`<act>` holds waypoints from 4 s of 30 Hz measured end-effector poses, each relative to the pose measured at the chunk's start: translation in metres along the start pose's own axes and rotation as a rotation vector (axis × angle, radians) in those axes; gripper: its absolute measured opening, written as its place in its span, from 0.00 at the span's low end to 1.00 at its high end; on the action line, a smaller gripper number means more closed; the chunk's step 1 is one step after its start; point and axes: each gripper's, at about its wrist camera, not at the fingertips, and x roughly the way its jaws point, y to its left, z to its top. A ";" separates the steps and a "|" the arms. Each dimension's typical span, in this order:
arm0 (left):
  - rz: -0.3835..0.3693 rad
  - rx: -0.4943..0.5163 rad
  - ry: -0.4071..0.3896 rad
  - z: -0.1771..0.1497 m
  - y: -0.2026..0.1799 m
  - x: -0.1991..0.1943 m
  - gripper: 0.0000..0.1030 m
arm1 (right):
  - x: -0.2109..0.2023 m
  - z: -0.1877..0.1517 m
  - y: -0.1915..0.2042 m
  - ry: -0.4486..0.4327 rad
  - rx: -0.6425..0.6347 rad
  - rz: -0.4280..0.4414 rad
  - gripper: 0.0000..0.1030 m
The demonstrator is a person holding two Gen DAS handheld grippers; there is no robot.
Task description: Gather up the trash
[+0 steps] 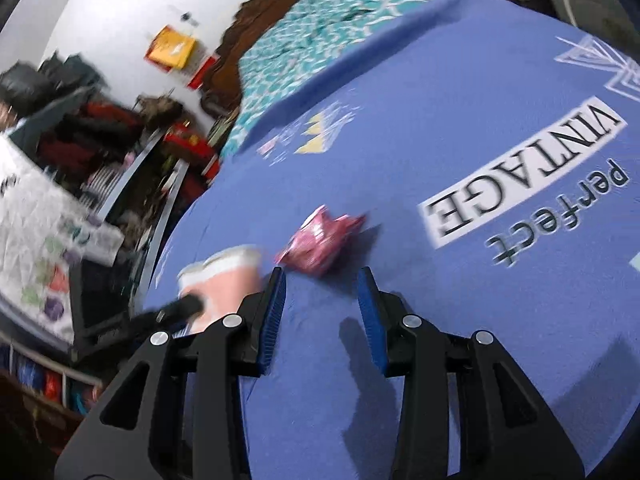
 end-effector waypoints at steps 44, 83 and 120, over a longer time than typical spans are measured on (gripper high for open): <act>-0.189 0.646 0.369 0.020 -0.386 0.312 0.19 | -0.296 0.001 -0.226 -0.631 0.257 -0.786 0.14; -0.075 0.505 0.434 0.009 -0.387 0.379 0.67 | -0.199 0.004 -0.175 -0.373 -0.023 -0.848 0.65; -0.059 0.429 0.272 0.026 -0.273 0.231 0.67 | -0.181 0.062 -0.110 -0.269 0.010 -0.838 0.53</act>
